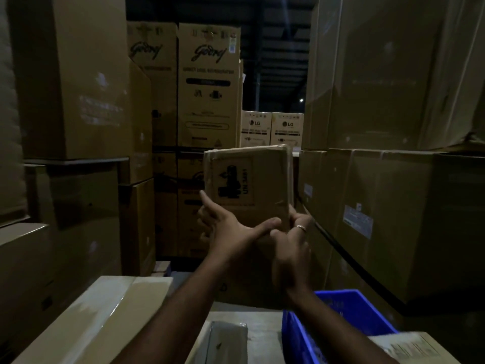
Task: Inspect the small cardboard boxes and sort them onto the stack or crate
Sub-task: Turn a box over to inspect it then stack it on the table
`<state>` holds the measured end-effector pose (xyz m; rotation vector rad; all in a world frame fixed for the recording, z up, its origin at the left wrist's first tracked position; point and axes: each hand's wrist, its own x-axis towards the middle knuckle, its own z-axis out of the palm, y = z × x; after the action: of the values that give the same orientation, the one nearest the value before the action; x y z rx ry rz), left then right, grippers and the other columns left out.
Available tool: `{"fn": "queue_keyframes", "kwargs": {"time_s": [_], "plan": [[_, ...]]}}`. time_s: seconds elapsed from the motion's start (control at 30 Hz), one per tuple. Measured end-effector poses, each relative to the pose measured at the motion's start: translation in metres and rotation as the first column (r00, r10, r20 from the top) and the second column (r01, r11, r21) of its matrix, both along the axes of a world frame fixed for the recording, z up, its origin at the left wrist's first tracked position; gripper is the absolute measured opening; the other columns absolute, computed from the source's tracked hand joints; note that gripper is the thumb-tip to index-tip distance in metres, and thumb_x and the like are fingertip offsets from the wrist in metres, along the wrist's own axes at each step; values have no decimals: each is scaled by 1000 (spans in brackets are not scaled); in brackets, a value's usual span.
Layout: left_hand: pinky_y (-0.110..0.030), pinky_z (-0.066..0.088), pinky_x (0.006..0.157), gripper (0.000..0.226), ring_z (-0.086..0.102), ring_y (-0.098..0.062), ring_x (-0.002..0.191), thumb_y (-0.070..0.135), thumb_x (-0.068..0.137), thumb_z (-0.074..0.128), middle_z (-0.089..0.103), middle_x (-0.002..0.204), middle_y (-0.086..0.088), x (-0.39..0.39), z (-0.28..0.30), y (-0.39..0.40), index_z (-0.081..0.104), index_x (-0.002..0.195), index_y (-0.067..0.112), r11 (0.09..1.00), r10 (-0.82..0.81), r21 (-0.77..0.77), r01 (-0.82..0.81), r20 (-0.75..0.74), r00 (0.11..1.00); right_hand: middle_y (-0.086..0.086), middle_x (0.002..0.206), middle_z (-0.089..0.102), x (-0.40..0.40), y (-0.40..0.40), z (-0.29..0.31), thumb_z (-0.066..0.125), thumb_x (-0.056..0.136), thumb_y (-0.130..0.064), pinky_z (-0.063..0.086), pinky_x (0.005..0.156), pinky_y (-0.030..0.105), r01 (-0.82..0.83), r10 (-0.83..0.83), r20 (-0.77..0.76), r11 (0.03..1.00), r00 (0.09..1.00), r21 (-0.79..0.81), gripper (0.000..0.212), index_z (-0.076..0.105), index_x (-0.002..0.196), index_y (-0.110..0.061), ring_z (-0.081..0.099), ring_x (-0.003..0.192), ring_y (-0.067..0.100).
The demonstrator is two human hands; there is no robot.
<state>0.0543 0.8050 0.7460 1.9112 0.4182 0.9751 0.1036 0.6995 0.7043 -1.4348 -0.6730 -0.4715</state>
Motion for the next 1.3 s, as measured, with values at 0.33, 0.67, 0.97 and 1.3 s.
{"fn": "queue_keyframes", "kwargs": {"time_s": [0.33,0.67,0.97,1.3], "plan": [[-63,36,106,160,19,-35,142,61,21,87,10,155,-9,-3,5,18,-17,142,60,988,10,-150,25,231,973,-11,160,32,-22,-13,-7,42,85,-73,40,112,47,-222,278,205,940,938,-258,76,19,153,-47,35,146,21],[-29,59,70,143,61,-29,107,50,26,91,53,127,-11,-23,24,89,25,147,12,833,-415,-234,501,334,847,-2,134,53,56,-68,50,78,60,-68,49,97,40,-78,45,-136,966,990,-246,113,23,151,-30,55,124,23],[-41,55,90,78,64,-21,107,36,59,88,65,118,1,-30,-1,61,55,128,23,910,-282,-247,332,217,935,-19,94,39,37,-57,35,90,58,-50,39,65,16,246,-236,69,924,969,-293,95,38,130,-17,45,83,-2],[-23,50,74,79,61,-7,102,32,67,85,62,115,8,-33,6,57,49,137,22,956,-257,-85,281,224,940,-11,94,53,34,-57,28,89,55,-56,48,63,19,263,-246,108,945,963,-194,89,37,120,-22,58,82,3]]}}
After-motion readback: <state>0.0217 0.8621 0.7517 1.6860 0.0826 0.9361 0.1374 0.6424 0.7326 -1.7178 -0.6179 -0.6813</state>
